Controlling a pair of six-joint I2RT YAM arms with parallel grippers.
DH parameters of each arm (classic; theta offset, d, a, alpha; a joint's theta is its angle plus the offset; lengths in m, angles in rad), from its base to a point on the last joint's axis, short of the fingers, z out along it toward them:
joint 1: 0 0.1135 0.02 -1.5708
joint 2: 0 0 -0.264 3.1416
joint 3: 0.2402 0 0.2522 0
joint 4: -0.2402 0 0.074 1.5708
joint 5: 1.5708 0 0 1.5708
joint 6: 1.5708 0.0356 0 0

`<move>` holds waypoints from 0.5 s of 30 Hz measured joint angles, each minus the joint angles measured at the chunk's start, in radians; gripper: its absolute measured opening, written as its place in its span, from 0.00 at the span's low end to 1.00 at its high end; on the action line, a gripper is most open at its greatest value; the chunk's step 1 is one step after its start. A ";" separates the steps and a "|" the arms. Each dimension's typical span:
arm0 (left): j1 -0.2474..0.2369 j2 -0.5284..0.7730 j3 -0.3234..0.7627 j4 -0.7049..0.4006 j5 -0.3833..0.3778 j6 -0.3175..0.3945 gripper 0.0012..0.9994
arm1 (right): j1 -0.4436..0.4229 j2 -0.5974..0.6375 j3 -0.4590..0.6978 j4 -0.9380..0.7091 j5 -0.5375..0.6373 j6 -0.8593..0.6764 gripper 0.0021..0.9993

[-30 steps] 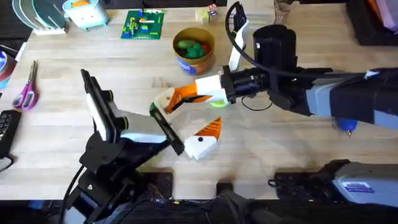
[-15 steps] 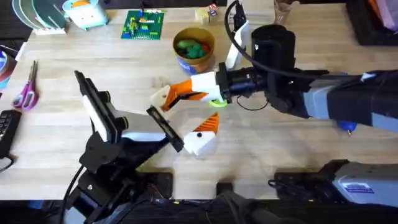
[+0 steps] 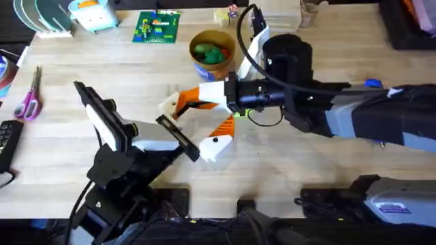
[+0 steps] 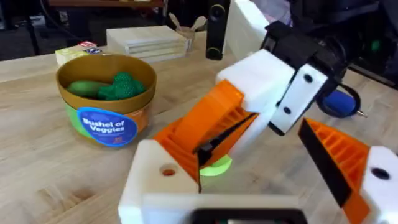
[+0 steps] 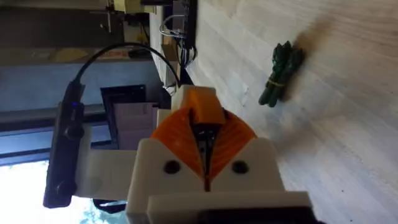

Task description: Pick up the gripper from the table and insert it into the empty holder that is missing its gripper. Then pick up a screw, insert it into the mounting hole, and use the screwdriver to tighten it. Finally, clean up the table by picking up the vegetable and placing it into the bucket.

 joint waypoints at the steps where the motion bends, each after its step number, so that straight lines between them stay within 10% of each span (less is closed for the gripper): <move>1: 0.000 0.000 0.000 0.000 -0.002 0.000 0.99 | 0.001 0.000 0.000 0.000 0.003 0.000 0.01; 15: 0.000 0.000 0.000 -0.002 -0.014 0.000 0.99 | -0.001 0.000 0.000 -0.005 -0.002 0.006 0.23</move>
